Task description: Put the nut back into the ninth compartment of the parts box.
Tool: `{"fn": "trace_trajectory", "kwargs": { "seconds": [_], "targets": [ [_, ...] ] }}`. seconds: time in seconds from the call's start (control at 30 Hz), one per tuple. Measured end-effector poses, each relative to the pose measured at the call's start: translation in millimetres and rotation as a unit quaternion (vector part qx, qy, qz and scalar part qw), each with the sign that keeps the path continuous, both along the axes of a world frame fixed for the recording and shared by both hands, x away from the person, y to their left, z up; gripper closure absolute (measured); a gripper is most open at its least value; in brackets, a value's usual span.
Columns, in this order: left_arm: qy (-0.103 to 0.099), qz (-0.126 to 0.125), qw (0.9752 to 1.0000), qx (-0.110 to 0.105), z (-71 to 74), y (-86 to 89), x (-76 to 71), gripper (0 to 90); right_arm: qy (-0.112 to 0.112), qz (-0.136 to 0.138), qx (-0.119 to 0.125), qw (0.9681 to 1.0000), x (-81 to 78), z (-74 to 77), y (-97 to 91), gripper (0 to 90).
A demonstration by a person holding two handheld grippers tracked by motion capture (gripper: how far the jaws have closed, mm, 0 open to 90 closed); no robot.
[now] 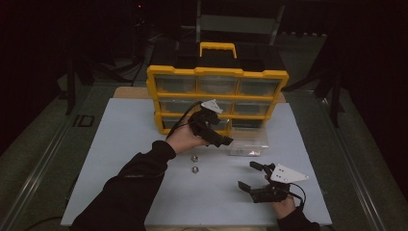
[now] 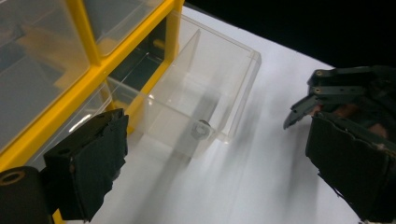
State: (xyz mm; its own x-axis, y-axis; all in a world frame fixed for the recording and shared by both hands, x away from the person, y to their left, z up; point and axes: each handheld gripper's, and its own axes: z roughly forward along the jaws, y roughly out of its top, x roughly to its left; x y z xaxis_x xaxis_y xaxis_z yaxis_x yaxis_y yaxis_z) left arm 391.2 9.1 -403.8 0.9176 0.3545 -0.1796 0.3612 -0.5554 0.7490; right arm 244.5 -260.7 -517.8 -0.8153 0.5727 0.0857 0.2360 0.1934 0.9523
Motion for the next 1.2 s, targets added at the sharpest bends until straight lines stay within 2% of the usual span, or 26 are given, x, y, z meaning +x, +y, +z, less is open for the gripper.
{"fn": "trace_trajectory", "kwargs": {
  "seconds": [0.07,0.2,0.27,0.63,0.87,1.0,1.2],
  "targets": [
    [0.000,-0.010,0.9999,0.006,0.3,6.0,-1.0,5.3,0.000,0.000,-0.001,1.0000,0.2,-0.1,0.1,14.1],
    [0.000,-0.006,1.0000,0.004,-0.6,16.3,-3.3,5.2,0.000,0.000,-0.002,1.0000,0.0,0.0,0.1,14.2],
    [-0.001,-0.002,1.0000,0.007,-1.7,19.8,-4.7,1.6,0.000,0.000,-0.002,1.0000,0.2,-0.2,0.2,14.1],
    [-0.014,0.010,0.9998,-0.008,-8.6,42.5,-15.0,1.5,-0.001,0.001,-0.003,1.0000,-0.1,0.0,0.8,14.1],
    [-0.013,0.021,0.9996,-0.011,-17.1,56.4,-19.1,1.7,-0.001,0.001,-0.004,1.0000,-0.2,-0.1,1.2,14.1],
    [-0.018,0.029,0.9992,-0.023,-22.4,64.0,-23.2,3.6,0.001,0.001,-0.004,1.0000,0.0,-0.3,1.6,14.2],
    [-0.023,0.031,0.9988,-0.030,-29.7,73.1,-29.6,5.1,0.003,0.002,-0.004,1.0000,-0.1,-0.5,2.2,14.2]
  ]
}}
